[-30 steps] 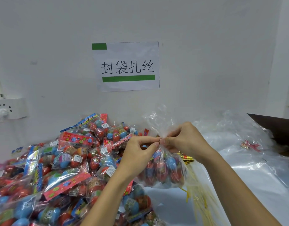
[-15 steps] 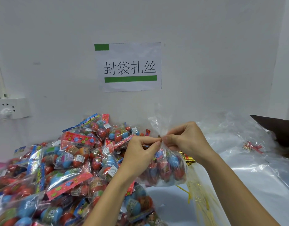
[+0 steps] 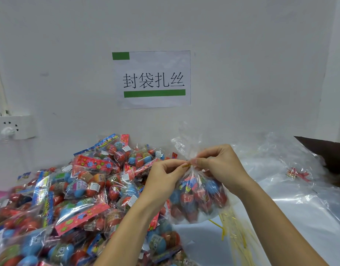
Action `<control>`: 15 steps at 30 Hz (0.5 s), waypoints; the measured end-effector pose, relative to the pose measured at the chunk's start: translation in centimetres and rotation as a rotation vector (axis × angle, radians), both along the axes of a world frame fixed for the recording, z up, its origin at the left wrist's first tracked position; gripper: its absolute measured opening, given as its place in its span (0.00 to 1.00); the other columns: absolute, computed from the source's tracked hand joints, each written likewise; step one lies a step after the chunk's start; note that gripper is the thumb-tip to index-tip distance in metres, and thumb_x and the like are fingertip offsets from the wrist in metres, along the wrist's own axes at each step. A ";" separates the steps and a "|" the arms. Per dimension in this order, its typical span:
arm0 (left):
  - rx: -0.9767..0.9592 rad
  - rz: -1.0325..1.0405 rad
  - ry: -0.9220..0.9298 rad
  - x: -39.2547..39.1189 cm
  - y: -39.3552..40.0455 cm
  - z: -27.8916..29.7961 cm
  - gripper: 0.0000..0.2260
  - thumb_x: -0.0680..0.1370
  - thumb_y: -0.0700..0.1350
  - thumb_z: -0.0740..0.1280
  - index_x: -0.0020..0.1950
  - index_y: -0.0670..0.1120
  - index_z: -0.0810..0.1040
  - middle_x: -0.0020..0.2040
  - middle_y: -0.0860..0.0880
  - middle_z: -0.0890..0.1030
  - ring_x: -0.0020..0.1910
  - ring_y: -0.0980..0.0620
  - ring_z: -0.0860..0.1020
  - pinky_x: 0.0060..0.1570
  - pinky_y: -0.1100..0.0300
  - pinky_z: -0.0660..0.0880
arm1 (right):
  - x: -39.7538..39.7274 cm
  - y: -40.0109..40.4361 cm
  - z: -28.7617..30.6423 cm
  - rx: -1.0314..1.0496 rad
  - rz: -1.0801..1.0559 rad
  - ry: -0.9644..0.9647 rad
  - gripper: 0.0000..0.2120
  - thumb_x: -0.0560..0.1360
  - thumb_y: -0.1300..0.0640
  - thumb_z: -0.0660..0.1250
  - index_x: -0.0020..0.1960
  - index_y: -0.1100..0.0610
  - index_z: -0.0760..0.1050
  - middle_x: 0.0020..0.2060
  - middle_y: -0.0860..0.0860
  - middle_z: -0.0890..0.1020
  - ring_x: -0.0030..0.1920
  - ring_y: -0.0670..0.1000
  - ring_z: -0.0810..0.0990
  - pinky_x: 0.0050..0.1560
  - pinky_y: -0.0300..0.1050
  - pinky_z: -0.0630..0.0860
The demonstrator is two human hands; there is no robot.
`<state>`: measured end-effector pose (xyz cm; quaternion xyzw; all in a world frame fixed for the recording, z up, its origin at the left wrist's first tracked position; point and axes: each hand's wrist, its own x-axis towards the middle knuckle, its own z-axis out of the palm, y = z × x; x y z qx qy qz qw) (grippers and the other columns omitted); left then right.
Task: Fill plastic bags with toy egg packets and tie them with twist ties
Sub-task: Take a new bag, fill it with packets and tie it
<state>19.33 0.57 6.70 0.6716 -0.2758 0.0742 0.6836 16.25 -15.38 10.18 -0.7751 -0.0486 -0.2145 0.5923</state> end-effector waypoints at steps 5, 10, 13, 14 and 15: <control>-0.020 -0.014 0.078 0.4 -0.1 -0.4 0.05 0.75 0.45 0.72 0.47 0.53 0.88 0.46 0.48 0.87 0.49 0.49 0.85 0.53 0.53 0.80 | -0.1 0.1 0.1 0.008 -0.023 0.005 0.05 0.68 0.62 0.80 0.35 0.57 0.86 0.33 0.54 0.86 0.36 0.54 0.85 0.42 0.50 0.83; -0.049 -0.026 0.093 0.6 -0.1 -0.6 0.09 0.68 0.52 0.74 0.46 0.54 0.88 0.46 0.49 0.87 0.50 0.49 0.85 0.53 0.52 0.80 | -0.2 0.4 0.2 0.020 -0.016 0.026 0.05 0.67 0.61 0.80 0.34 0.56 0.86 0.32 0.54 0.86 0.36 0.54 0.85 0.47 0.55 0.83; -0.067 -0.036 0.119 0.8 -0.1 -0.7 0.10 0.66 0.53 0.76 0.45 0.54 0.88 0.46 0.48 0.87 0.48 0.47 0.84 0.55 0.46 0.81 | -0.2 0.6 0.3 0.031 -0.015 0.044 0.05 0.67 0.60 0.80 0.34 0.55 0.86 0.33 0.54 0.86 0.38 0.56 0.85 0.48 0.56 0.82; -0.068 -0.039 0.125 0.9 -0.1 -0.7 0.11 0.65 0.54 0.76 0.45 0.54 0.88 0.46 0.48 0.87 0.48 0.46 0.83 0.56 0.44 0.80 | -0.3 0.6 0.3 0.033 -0.011 0.051 0.05 0.67 0.60 0.80 0.34 0.55 0.86 0.32 0.54 0.86 0.38 0.56 0.85 0.47 0.55 0.82; -0.068 -0.039 0.130 0.9 0.0 -0.7 0.11 0.64 0.54 0.76 0.45 0.54 0.88 0.46 0.48 0.87 0.48 0.47 0.83 0.56 0.45 0.79 | -0.3 0.6 0.4 0.037 -0.006 0.056 0.05 0.67 0.60 0.80 0.34 0.55 0.86 0.32 0.54 0.85 0.37 0.56 0.86 0.46 0.55 0.82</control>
